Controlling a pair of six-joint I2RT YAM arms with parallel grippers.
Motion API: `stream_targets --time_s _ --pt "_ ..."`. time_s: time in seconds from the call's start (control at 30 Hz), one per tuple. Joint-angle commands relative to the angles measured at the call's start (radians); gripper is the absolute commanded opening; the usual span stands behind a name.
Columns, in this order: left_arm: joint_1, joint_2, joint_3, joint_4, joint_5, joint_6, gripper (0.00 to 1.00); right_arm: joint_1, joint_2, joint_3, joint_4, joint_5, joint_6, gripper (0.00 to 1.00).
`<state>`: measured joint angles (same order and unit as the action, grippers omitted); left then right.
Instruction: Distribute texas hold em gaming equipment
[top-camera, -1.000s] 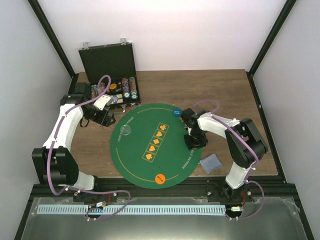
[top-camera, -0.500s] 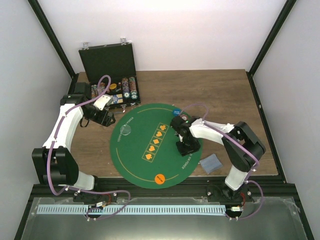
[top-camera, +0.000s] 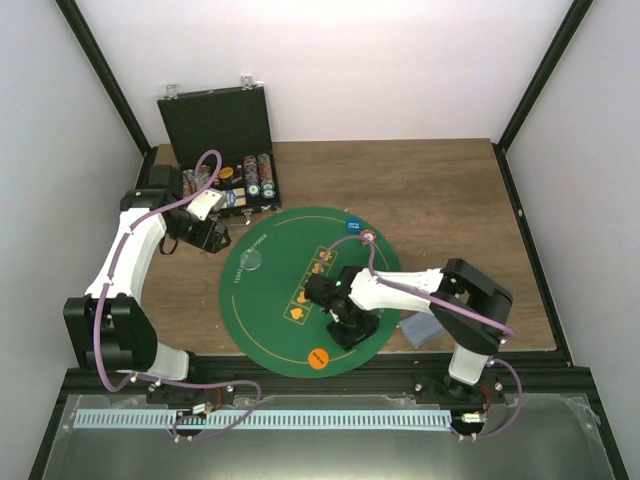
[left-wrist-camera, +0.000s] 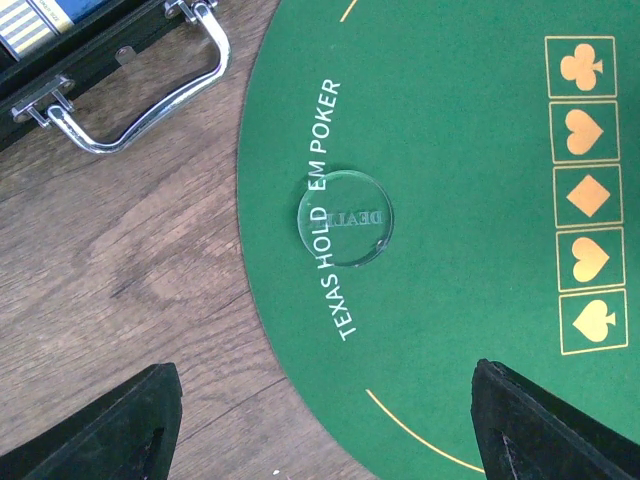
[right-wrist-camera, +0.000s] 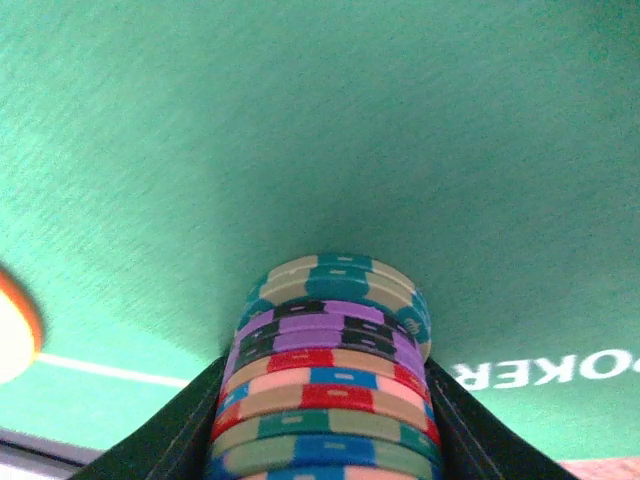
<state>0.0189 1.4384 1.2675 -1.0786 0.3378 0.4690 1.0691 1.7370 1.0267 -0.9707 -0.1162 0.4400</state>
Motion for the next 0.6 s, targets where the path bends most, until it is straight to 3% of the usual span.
stream_targets --time_s 0.0,0.23,0.3,0.5,0.57 --pt "-0.005 -0.027 0.004 0.006 0.006 0.010 0.81 0.087 0.070 -0.010 0.001 -0.197 0.047 0.10" --pt "-0.005 -0.027 0.004 0.005 0.007 0.011 0.81 0.112 0.086 0.022 -0.008 -0.188 0.051 0.10" --pt "-0.004 -0.026 0.004 0.005 0.007 0.012 0.81 0.112 0.092 0.033 -0.012 -0.178 0.049 0.14" --pt "-0.005 -0.026 -0.012 0.010 0.008 0.012 0.81 0.111 0.090 0.047 -0.035 -0.118 0.072 0.60" --pt "-0.005 -0.027 -0.010 0.008 0.005 0.011 0.81 0.109 0.088 0.049 -0.039 -0.110 0.074 0.70"
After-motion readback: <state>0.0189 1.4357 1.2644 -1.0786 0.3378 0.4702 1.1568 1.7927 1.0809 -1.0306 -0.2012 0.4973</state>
